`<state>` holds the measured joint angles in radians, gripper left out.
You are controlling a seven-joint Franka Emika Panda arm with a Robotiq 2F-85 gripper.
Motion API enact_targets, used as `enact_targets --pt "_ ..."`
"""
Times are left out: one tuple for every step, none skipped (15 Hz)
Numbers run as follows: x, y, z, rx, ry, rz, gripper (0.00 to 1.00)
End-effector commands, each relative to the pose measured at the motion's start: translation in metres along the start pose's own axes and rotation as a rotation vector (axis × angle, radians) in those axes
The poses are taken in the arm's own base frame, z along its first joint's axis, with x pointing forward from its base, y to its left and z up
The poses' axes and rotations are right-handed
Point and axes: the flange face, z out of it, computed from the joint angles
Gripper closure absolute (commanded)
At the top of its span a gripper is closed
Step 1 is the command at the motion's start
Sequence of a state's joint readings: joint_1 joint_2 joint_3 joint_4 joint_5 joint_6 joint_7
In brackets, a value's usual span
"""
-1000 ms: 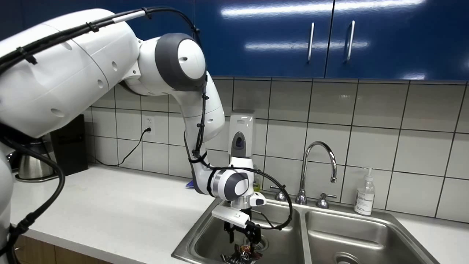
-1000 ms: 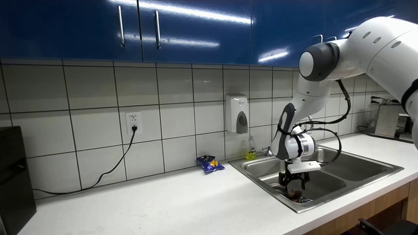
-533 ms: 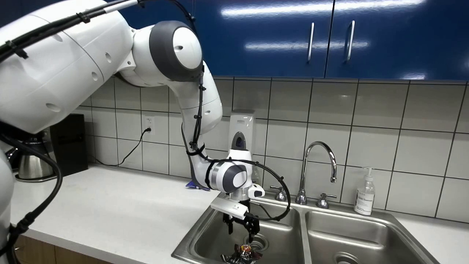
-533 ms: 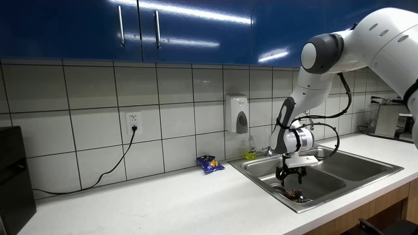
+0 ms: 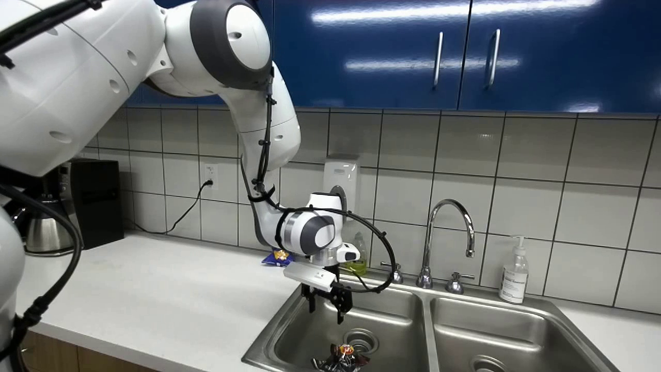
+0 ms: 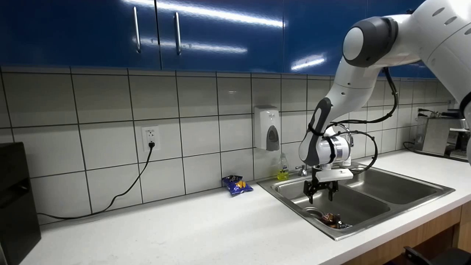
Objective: Put the black packet inside the sink
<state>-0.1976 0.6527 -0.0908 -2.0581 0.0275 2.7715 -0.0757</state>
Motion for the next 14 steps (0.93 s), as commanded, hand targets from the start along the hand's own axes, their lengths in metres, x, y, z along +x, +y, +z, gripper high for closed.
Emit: enact_targets --pt "-0.017 -0.018 -0.025 0.015 0.02 -0.044 0.0" --pt "-0.021 -0.023 -0.029 0.017 0.019 -0.057 0.0" --pt "-0.024 -0.028 -0.032 0.019 0.019 -0.07 0.0" --pt "-0.028 -0.035 -0.034 0.022 0.018 -0.085 0.0" --pt "-0.033 -0.042 -0.036 0.022 0.015 -0.104 0.0" --pt "-0.037 -0.048 -0.037 0.021 0.013 -0.123 0.0" --pt "-0.043 -0.055 -0.038 0.02 0.008 -0.146 0.0" --pt "-0.048 -0.063 -0.039 0.018 0.002 -0.17 0.0" --pt "-0.054 -0.07 -0.04 0.016 -0.004 -0.193 0.0" --pt "-0.059 -0.078 -0.039 0.013 -0.008 -0.217 0.0" --pt "-0.064 -0.085 -0.039 0.009 -0.013 -0.241 0.0" --pt "-0.069 -0.093 -0.039 0.006 -0.02 -0.265 0.0" --pt "-0.073 -0.099 -0.04 0.004 -0.025 -0.286 0.0" --pt "-0.076 -0.104 -0.039 0.004 -0.031 -0.304 0.0"
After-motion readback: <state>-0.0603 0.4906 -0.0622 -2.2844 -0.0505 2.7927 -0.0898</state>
